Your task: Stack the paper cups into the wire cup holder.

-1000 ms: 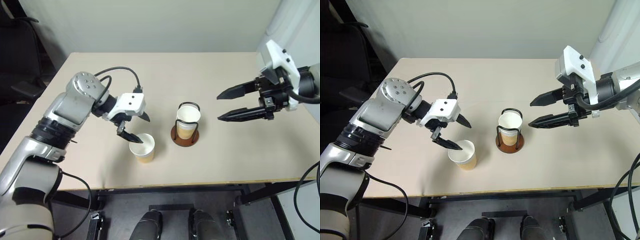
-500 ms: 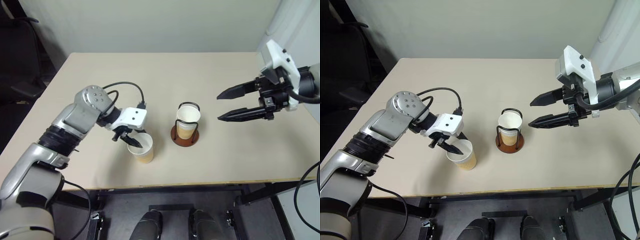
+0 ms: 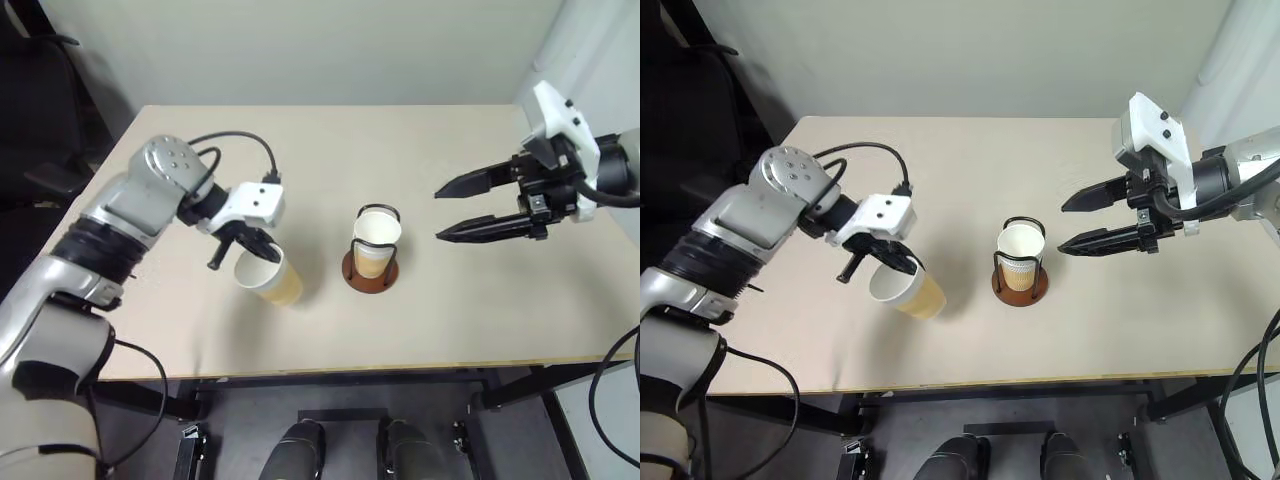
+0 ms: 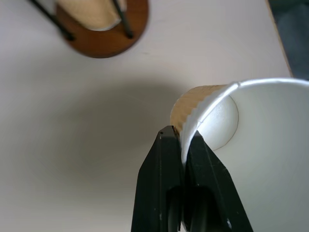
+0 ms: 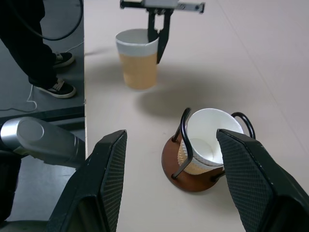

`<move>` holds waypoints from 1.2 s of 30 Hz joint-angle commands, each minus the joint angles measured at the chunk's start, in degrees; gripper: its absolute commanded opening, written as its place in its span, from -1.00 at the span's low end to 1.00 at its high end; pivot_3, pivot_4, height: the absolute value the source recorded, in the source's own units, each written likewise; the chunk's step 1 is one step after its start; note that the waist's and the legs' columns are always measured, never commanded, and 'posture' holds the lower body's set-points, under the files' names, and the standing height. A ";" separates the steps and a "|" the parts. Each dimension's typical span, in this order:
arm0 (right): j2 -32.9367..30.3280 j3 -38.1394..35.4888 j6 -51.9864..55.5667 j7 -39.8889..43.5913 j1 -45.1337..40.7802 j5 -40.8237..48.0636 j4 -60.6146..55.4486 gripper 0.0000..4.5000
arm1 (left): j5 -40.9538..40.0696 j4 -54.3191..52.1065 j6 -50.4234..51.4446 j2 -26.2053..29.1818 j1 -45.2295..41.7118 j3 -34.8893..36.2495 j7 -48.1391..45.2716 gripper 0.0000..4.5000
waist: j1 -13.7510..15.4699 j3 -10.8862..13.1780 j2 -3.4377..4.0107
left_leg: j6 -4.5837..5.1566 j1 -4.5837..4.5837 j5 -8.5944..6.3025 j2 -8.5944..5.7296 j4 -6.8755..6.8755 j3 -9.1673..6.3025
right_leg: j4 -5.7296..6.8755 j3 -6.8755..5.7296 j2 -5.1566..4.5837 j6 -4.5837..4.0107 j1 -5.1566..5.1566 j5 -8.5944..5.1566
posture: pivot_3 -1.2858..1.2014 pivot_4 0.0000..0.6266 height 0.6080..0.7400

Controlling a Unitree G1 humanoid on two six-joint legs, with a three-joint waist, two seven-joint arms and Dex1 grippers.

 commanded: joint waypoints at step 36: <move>-2.61 -0.73 -6.78 3.21 -0.66 -6.14 6.88 0.32 | 6.43 41.25 -12.42 -28.73 -34.70 4.51 -1.61 -0.98 | 0.95 0.03 -0.06 | 0.15 -0.88 -0.22 -0.09 0.49 0.27 | -0.75 0.01 -0.11 0.96 -0.24 0.32 | 0.03 -0.52 1.00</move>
